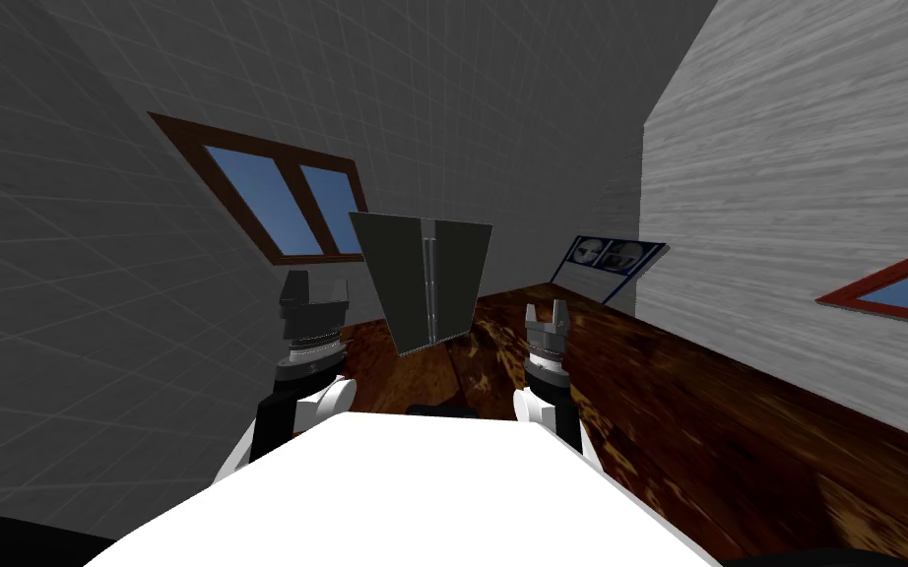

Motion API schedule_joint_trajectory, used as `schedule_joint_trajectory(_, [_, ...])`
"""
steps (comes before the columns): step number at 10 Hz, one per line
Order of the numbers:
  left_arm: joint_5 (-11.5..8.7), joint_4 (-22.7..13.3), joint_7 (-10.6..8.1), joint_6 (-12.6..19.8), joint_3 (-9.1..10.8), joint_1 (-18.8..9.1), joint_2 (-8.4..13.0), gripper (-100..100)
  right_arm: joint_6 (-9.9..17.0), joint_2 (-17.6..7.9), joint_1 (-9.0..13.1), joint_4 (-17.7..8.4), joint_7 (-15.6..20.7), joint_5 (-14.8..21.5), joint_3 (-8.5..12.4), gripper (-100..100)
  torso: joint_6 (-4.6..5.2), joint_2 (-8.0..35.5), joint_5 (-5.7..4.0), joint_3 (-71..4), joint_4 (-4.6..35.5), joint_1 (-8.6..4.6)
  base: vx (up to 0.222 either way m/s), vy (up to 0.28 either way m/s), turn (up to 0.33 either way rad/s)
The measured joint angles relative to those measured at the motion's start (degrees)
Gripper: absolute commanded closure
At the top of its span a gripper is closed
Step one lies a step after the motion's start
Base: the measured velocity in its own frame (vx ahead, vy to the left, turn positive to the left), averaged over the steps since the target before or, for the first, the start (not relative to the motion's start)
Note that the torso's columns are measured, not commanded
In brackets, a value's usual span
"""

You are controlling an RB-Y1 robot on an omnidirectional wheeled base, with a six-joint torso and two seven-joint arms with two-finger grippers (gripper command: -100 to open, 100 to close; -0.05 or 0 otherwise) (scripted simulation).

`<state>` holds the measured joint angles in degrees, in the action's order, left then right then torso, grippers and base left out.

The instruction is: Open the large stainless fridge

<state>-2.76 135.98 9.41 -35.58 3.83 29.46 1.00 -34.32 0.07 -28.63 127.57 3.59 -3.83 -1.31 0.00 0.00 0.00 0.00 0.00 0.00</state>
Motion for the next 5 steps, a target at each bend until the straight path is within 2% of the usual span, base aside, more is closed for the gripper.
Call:
schedule_joint_trajectory(2, [0.0, 0.0, 0.00, 0.0, 0.00, 0.0, 0.0, 0, 0.0, 0.0, 0.0, 0.0, 0.0, 0.0, 0.0, 0, 0.00, 6.0, 0.00, -12.0, 6.0, 0.00, 0.000, 0.000, 0.000])
schedule_joint_trajectory(5, [0.0, 0.0, 0.00, 0.0, 0.00, 0.0, 0.0, 0, 0.0, 0.0, 0.0, 0.0, 0.0, 0.0, 0.0, 0, 0.00, 18.5, 0.00, -36.9, 18.5, 0.00, 0.000, 0.000, 0.000])
